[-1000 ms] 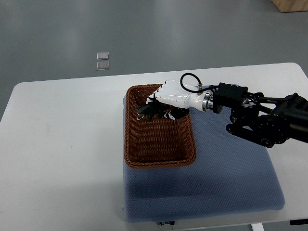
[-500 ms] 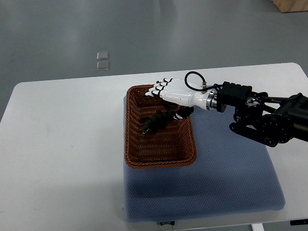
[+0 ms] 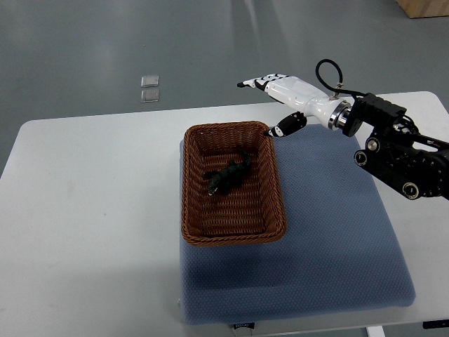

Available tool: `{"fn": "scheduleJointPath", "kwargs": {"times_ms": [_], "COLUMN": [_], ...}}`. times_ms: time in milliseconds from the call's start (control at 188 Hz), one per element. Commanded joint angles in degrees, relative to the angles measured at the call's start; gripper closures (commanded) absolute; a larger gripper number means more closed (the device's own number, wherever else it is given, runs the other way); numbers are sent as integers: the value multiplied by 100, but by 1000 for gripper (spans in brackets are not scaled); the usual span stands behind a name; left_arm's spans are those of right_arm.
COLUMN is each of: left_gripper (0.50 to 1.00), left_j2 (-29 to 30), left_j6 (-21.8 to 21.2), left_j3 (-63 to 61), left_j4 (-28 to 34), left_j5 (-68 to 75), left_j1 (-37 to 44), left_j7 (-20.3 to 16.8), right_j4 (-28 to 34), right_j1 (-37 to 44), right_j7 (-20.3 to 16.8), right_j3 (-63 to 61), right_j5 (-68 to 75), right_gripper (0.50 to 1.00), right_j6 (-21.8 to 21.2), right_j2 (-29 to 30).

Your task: Place crocodile in brown basket with right hand

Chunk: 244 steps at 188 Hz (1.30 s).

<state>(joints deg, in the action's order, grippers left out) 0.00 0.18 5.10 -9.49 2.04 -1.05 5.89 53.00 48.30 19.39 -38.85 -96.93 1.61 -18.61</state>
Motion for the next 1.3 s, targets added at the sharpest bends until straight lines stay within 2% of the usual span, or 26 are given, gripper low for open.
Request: {"fn": "scheduleJointPath", "kwargs": {"times_ms": [0, 59, 202, 383, 559, 665, 766, 867, 1064, 1213, 1293], "left_gripper": [500, 500, 500, 500, 500, 500, 500, 500, 500, 500, 500], "left_j2": [0, 0, 0, 0, 0, 0, 0, 0, 0, 0, 0], "left_j6": [0, 0, 0, 0, 0, 0, 0, 0, 0, 0, 0], "left_j3": [0, 0, 0, 0, 0, 0, 0, 0, 0, 0, 0], "left_j4": [0, 0, 0, 0, 0, 0, 0, 0, 0, 8, 0], "left_j5": [-2, -2, -2, 7, -2, 7, 7, -2, -2, -2, -2], "left_j1": [0, 0, 0, 0, 0, 0, 0, 0, 0, 0, 0], "left_j7": [0, 0, 0, 0, 0, 0, 0, 0, 0, 0, 0], "right_j4": [-27, -123, -440, -1196, -1653, -1794, -1838, -1838, -1846, -1952, -1969], "right_j1": [-216, -312, -401, -541, -673, -708, -770, -875, -1112, -1165, -1183], "right_j7": [-32, -102, -199, -216, -322, -374, -734, -884, -902, -884, -875], "right_j3": [-965, -1431, -2188, -2952, -3348, -3603, -3770, -3779, -3770, -3752, -3744], "right_j5": [332, 605, 1141, 2116, 2872, 3470, 4129, 4656, 5017, 5281, 5430], "right_gripper": [579, 577, 576, 576, 576, 576, 576, 576, 576, 570, 570], "right_j6": [-583, -873, -1278, -1901, -2236, -2306, -2280, -2227, -2183, -1797, -1761], "right_j2": [68, 103, 174, 376, 516, 587, 622, 622, 631, 666, 675]}}
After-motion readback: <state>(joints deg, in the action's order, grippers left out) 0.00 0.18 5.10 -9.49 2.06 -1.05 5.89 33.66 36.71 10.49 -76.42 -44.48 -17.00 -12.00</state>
